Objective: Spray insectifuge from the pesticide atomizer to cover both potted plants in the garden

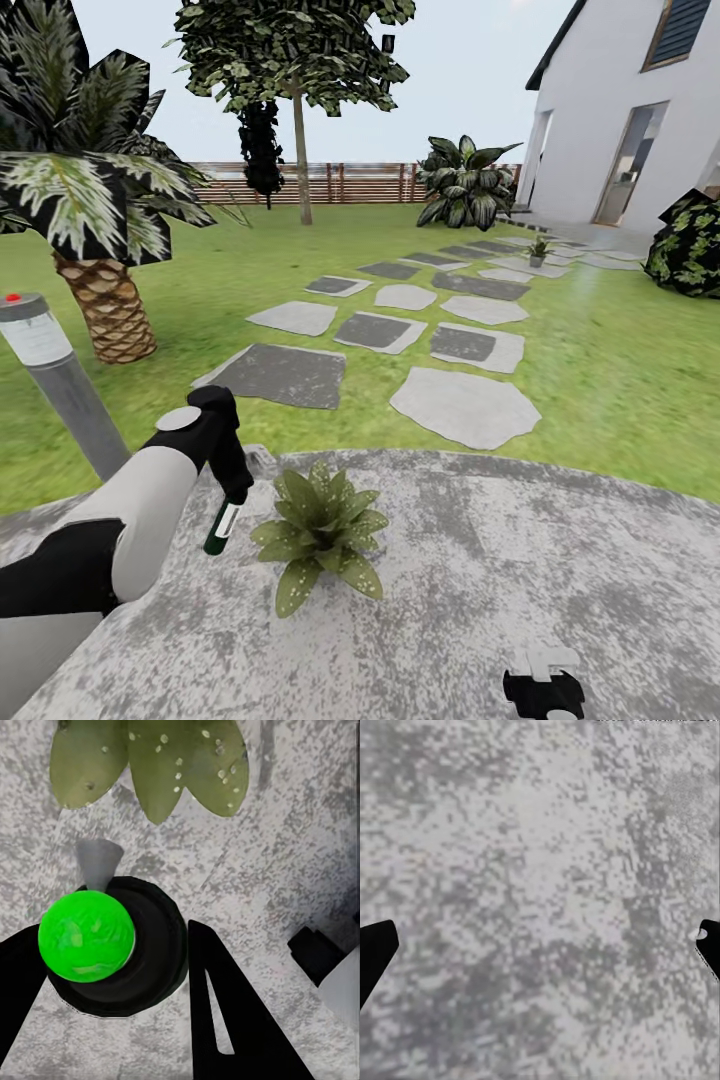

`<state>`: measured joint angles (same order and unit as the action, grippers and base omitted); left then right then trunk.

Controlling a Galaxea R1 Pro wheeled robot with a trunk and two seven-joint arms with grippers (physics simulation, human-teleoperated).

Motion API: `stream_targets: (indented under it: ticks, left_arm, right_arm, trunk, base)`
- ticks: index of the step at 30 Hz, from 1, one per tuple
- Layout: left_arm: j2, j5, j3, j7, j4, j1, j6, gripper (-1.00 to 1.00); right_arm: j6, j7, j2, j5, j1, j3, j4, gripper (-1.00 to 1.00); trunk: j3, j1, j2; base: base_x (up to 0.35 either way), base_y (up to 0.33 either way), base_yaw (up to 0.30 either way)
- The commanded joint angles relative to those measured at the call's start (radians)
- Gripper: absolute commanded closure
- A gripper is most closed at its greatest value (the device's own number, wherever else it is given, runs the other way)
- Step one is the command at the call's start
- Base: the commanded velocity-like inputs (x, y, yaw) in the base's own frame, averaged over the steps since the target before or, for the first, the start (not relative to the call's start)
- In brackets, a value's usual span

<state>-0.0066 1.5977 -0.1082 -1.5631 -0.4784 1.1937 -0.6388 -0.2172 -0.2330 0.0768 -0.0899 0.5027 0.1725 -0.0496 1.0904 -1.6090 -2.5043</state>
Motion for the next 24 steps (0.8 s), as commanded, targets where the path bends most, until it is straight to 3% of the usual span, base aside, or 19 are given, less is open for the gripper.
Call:
stream_targets:
  ticks: [1,9,17,24]
  left_arm:
    - [-0.002,0.009,-0.005,-0.008,0.000,0.000,-0.010,1.00]
    - [-0.020,0.010,-0.005,-0.008,0.000,-0.002,-0.012,1.00]
    - [-0.027,0.010,-0.005,-0.008,0.000,-0.002,-0.012,1.00]
    - [-0.027,0.010,-0.004,-0.008,0.000,-0.002,-0.012,1.00]
  right_arm:
    - [-0.003,-0.002,0.000,-0.010,0.000,0.008,0.000,-1.00]
    - [-0.003,-0.002,-0.002,-0.010,0.000,0.008,-0.001,-1.00]
    - [-0.004,-0.002,-0.002,-0.010,0.000,0.008,-0.001,-1.00]
    - [-0.004,-0.002,-0.002,-0.010,0.000,0.008,-0.001,-1.00]
  trunk:
    - [0.001,0.000,0.000]
    - [0.001,0.000,0.000]
    - [0.001,0.000,0.000]
    - [0.001,0.000,0.000]
  base:
    - [0.136,-0.150,0.000]
    - [0.216,-0.200,0.011]
    - [0.192,-0.218,0.237]
    - [-0.108,-0.229,0.277]
